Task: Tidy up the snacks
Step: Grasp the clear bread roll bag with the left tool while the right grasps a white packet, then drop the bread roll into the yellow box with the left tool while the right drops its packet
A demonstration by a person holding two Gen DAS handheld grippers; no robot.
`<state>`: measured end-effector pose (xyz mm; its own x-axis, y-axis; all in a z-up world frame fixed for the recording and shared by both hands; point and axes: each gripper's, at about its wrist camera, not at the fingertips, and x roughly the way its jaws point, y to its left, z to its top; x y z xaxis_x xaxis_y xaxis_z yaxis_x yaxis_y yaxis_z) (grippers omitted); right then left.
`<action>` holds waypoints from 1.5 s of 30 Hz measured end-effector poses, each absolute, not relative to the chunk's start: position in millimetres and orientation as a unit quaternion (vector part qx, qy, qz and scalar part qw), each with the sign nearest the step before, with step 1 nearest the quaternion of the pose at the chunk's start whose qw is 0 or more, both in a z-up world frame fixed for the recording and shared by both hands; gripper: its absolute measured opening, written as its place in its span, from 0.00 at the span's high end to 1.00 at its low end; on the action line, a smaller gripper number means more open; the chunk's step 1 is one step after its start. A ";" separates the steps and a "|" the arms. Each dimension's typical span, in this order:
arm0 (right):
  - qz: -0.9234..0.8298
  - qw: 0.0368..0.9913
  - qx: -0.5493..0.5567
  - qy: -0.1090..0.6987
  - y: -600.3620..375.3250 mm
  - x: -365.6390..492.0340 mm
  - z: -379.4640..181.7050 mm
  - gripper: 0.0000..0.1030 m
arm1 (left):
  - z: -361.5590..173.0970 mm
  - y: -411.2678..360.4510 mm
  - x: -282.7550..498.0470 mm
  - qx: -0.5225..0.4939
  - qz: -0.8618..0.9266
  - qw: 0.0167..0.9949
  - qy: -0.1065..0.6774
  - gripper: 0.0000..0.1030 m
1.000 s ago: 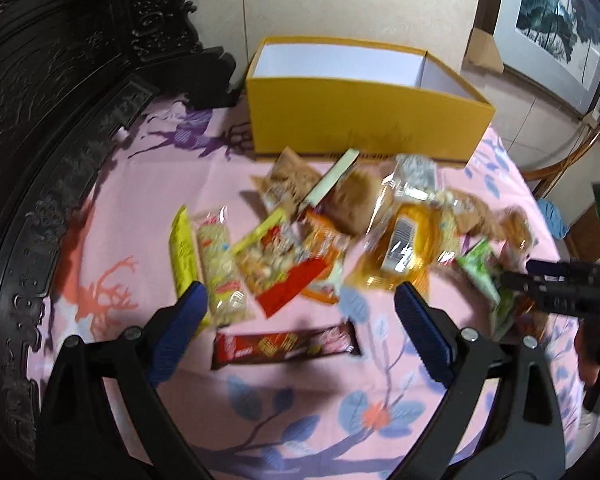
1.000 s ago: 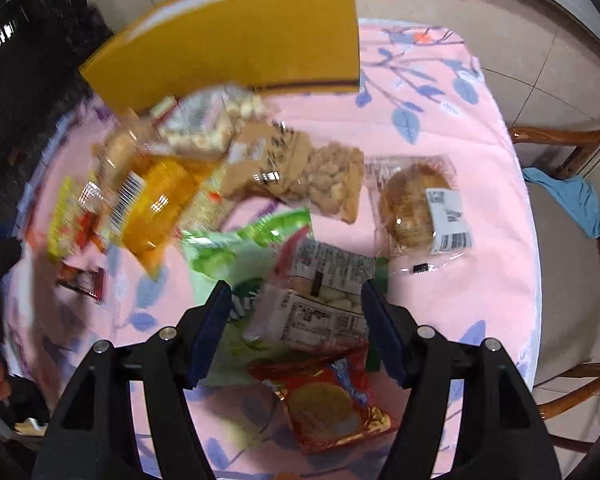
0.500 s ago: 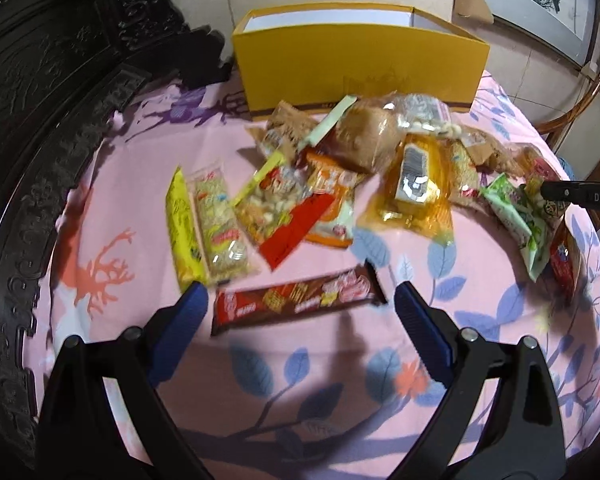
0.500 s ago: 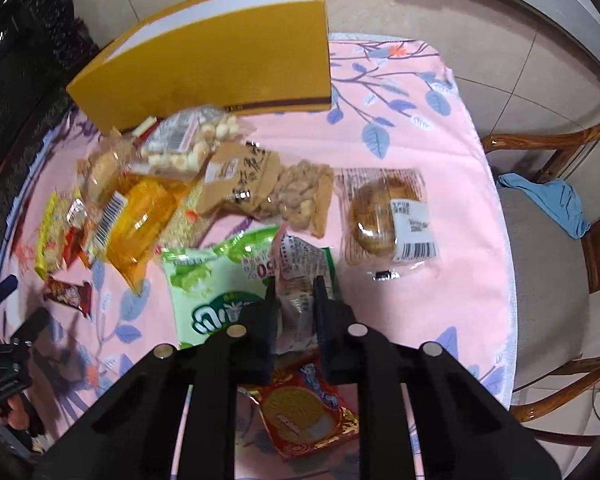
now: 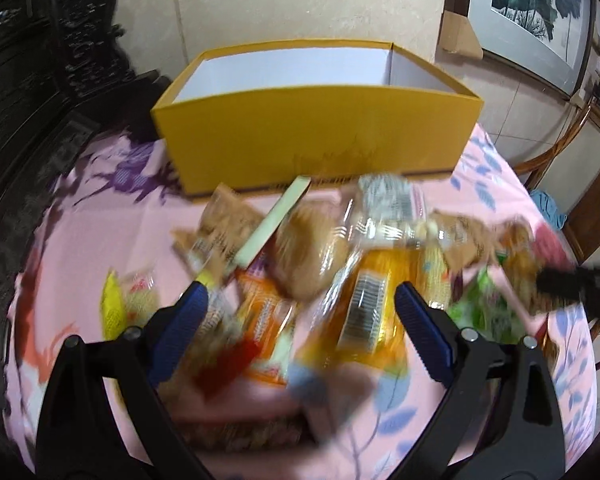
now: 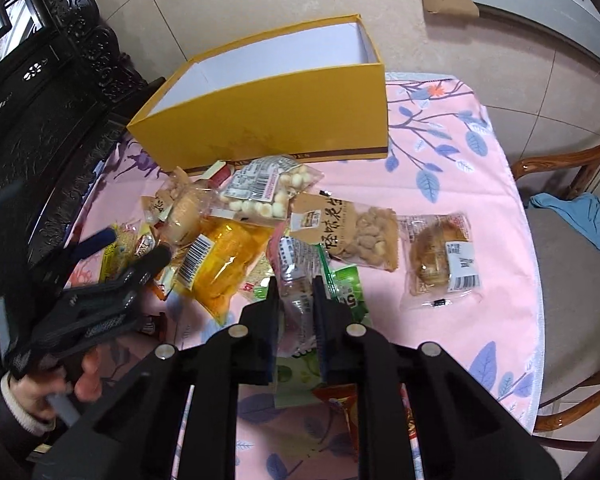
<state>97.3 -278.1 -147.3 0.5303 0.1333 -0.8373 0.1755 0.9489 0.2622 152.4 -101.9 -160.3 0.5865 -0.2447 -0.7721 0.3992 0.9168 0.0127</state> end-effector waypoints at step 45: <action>0.035 0.926 0.159 0.340 -294.6 253.6 -36.2 0.86 | -11.9 -111.0 273.3 0.015 -0.211 0.939 0.270 0.68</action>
<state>253.6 -294.6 -36.2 0.7670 0.1733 -0.6178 0.0420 0.9472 0.3179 273.3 -111.0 -11.9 0.7646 -0.3891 -0.5139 0.4050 0.9102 -0.0866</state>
